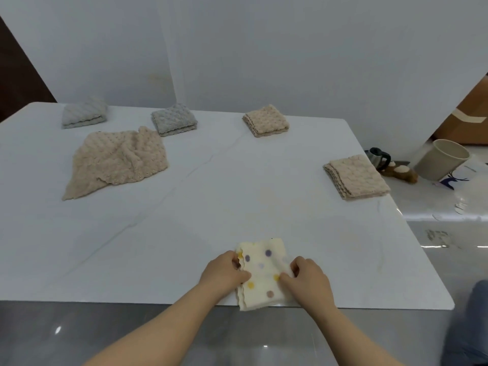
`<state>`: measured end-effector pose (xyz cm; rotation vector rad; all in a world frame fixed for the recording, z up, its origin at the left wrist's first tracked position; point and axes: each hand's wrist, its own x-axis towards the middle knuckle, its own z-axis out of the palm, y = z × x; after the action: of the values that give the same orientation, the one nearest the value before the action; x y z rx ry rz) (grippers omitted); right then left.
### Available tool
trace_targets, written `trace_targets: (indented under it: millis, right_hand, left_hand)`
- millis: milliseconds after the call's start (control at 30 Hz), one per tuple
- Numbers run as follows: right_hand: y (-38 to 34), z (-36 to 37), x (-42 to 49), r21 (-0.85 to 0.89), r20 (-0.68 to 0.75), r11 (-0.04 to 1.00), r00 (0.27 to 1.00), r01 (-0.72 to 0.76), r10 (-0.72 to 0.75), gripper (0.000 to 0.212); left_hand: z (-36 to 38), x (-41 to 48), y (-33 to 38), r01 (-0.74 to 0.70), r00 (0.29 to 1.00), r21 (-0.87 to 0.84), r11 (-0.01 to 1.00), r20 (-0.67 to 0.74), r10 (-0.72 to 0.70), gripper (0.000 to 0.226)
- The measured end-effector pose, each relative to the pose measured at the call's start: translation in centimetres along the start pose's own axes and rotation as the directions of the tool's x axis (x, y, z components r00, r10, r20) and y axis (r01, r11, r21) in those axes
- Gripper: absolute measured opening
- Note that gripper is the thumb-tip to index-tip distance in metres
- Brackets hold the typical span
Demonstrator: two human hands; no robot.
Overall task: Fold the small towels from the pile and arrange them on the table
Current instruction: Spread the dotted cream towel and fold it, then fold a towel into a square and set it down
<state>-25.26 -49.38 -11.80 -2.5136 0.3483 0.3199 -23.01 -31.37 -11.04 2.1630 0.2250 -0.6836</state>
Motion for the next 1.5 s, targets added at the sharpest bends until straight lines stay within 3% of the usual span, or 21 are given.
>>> trace_targets:
  millis: [100,300,500,867,1067,1133,1233,1300,1433,1500]
  right_hand:
    - [0.7,-0.6,-0.3,-0.005,-0.012,1.0,1.0,-0.004,0.004,0.016]
    - [-0.7,-0.6,-0.6,-0.043,-0.098,0.996,0.992,0.073,-0.077,0.046]
    - [-4.8,-0.1,0.5,-0.043,-0.067,0.978,0.976,0.204,-0.207,0.044]
    - [-16.4,6.4,4.5,-0.072,0.085,0.951,0.952,0.301,-0.295,0.031]
    - [-26.4,12.9,7.5,-0.044,0.105,0.962,0.959,0.268,-0.263,0.031]
    - [-29.5,14.7,8.3,-0.031,0.081,0.968,0.966,0.248,-0.245,0.032]
    - [-33.5,17.0,9.5,0.035,0.029,0.981,0.981,0.193,-0.194,0.042]
    - [-35.4,18.0,10.6,0.051,-0.02,0.982,0.983,0.182,-0.181,0.051]
    - [-37.9,19.6,13.0,-0.061,-0.103,0.976,0.971,0.209,-0.214,0.054]
    - [-38.5,20.6,14.2,-0.111,-0.153,0.967,0.958,0.227,-0.243,0.045]
  left_hand:
    - [0.7,-0.4,0.5,-0.01,1.0,0.038,0.999,-0.009,0.01,0.024]
    - [0.2,-0.7,0.2,-0.015,0.993,0.062,0.998,-0.118,0.022,0.03]
    - [-3.4,-0.4,-0.6,-0.041,0.978,0.153,0.987,-0.195,0.071,0.025]
    - [-15.9,3.5,-5.9,-0.03,0.926,0.259,0.965,-0.356,0.125,0.02]
    - [-25.9,7.4,-11.2,-0.107,0.879,0.428,0.897,-0.381,0.287,0.025]
    - [-28.8,8.7,-12.6,-0.121,0.874,0.493,0.862,-0.358,0.327,0.026]
    - [-32.5,10.9,-14.2,-0.142,0.811,0.59,0.795,-0.391,0.435,0.04]
    - [-33.9,12.8,-15.4,-0.123,0.823,0.572,0.811,-0.398,0.405,0.052]
    - [-35.2,15.3,-17.8,-0.202,0.769,0.501,0.842,-0.451,0.453,0.029]
    - [-35.7,16.4,-19.1,-0.246,0.76,0.448,0.86,-0.461,0.457,0.032]
